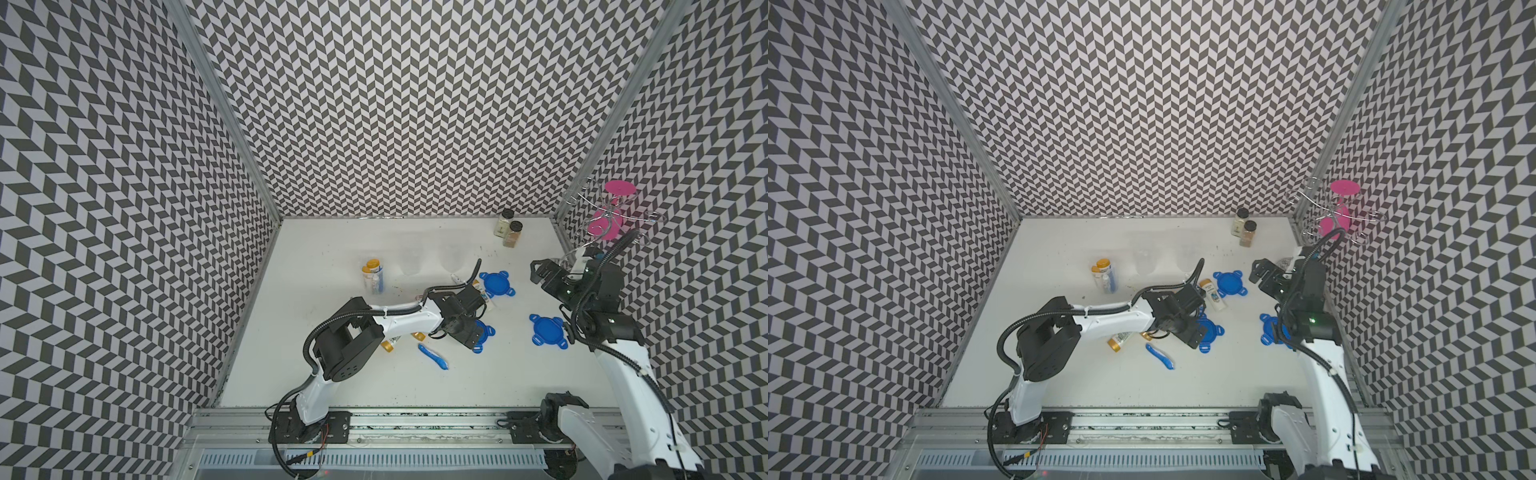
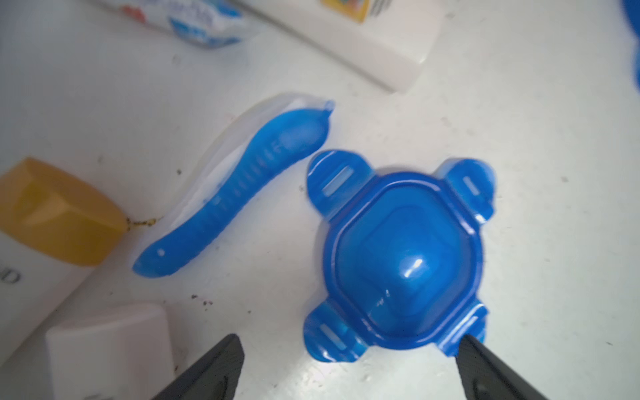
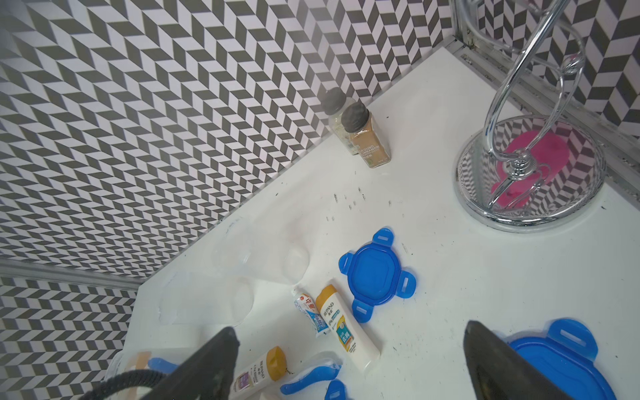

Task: Pack away toiletry kits
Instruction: Adjust the lid at the center of the board.

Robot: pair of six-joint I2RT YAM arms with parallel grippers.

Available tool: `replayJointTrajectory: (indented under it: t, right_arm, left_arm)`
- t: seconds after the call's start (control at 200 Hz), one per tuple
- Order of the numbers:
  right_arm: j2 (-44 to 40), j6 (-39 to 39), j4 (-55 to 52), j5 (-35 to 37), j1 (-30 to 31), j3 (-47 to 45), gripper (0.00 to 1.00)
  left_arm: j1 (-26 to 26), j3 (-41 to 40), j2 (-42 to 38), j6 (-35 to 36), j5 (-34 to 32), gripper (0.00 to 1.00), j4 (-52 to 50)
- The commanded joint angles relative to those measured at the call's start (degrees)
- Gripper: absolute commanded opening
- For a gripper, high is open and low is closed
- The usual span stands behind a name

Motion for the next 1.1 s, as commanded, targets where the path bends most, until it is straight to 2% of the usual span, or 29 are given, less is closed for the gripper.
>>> replayJointTrajectory:
  t: [0.0, 0.13, 0.341, 0.646, 1.022, 1.092]
  right_arm:
    - [-1.45, -0.74, -3.56, 0.56, 0.15, -0.42, 1.0]
    - [-1.75, -0.65, -5.29, 1.31, -0.78, 0.44, 1.0]
    - [-1.5, -3.68, -8.21, 6.52, -1.28, 6.21, 1.0]
    - [-1.92, -4.15, -8.43, 8.76, -1.3, 7.97, 1.0]
    - [-1.74, -4.07, -7.7, 8.15, -1.39, 8.5, 1.0]
    - [-1.82, -4.07, -7.64, 8.03, -1.4, 8.49, 1.0]
  left_arm:
    - [-1.25, 3.95, 0.9, 5.39, 1.73, 1.0, -0.18]
    - [-1.72, 8.52, 4.9, 5.2, -0.82, 1.0, -2.74]
    - [-2.02, 15.88, 11.55, 5.38, -3.67, 0.99, -7.01]
    - [-3.64, 14.39, 12.68, 5.36, -5.42, 1.0, -7.55]
    - [-4.77, 11.6, 12.94, 5.18, -7.4, 1.0, -8.05]
    - [-4.79, 12.01, 13.38, 4.96, -8.31, 0.95, -8.59]
